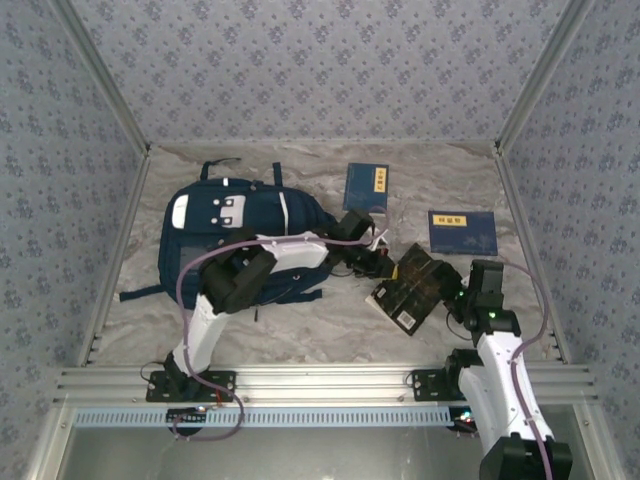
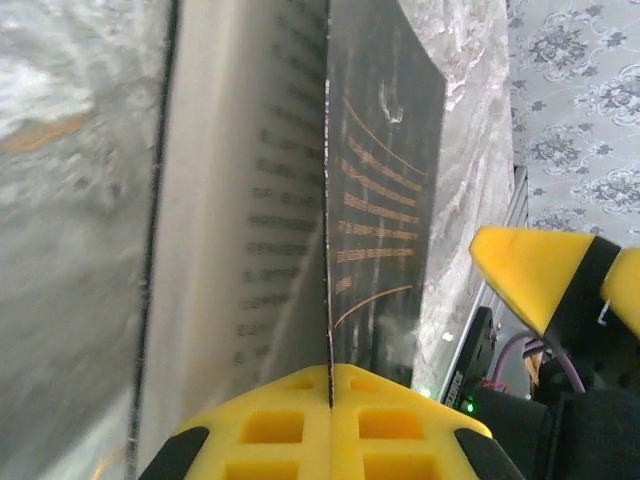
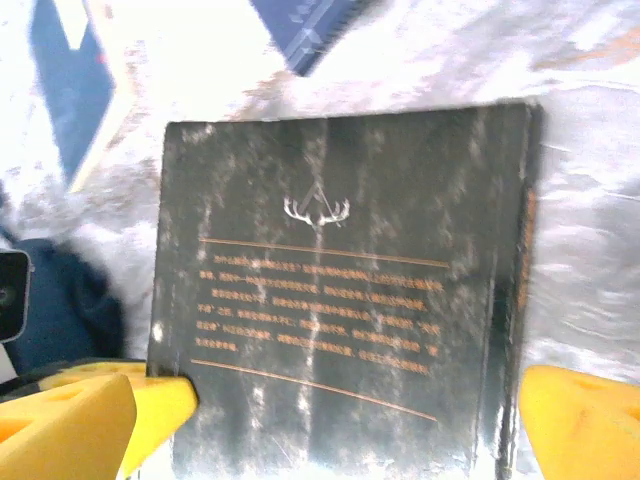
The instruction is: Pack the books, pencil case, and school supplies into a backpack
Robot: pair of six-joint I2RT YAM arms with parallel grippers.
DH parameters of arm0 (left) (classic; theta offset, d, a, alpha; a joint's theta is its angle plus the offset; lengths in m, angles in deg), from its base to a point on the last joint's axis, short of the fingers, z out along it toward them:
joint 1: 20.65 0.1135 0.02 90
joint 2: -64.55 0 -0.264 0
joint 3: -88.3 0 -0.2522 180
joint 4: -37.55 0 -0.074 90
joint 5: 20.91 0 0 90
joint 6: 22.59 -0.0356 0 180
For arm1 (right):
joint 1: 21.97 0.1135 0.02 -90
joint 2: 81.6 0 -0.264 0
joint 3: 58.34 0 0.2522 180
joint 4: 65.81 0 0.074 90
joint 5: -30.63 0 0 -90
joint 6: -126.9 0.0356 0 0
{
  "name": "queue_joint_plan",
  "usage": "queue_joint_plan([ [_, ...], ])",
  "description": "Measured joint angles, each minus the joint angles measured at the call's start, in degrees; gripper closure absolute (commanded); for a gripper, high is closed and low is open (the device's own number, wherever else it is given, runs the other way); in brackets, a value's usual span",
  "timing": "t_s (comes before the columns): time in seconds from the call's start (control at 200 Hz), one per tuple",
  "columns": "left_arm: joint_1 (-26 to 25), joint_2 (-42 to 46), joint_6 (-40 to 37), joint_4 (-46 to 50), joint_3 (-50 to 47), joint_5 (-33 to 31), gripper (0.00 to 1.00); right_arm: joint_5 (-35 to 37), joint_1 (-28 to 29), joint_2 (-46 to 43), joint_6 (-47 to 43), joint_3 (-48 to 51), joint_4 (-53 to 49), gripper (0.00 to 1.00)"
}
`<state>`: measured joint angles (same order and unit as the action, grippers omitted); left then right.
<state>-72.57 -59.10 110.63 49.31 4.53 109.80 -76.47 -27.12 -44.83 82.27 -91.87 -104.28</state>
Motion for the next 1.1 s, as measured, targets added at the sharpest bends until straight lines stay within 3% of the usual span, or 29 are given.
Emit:
queue_joint_plan([
  [0.3, -0.7, 10.6, -6.8, -4.2, -9.1, -0.1, 1.00, -10.4, -0.6, 3.9, 1.7, 3.8, 12.2, 0.00],
  [0.909, 2.7, 24.2, -11.1, -12.4, -23.7, -0.2, 1.00, -16.9, -3.9, 8.5, 3.0, 11.0, 31.3, 0.00],
  [1.099, 5.1, 25.8, -9.6, -15.3, -26.6, -0.3, 1.00, -19.8, -1.1, 17.2, 4.8, 11.7, 40.7, 0.00],
])
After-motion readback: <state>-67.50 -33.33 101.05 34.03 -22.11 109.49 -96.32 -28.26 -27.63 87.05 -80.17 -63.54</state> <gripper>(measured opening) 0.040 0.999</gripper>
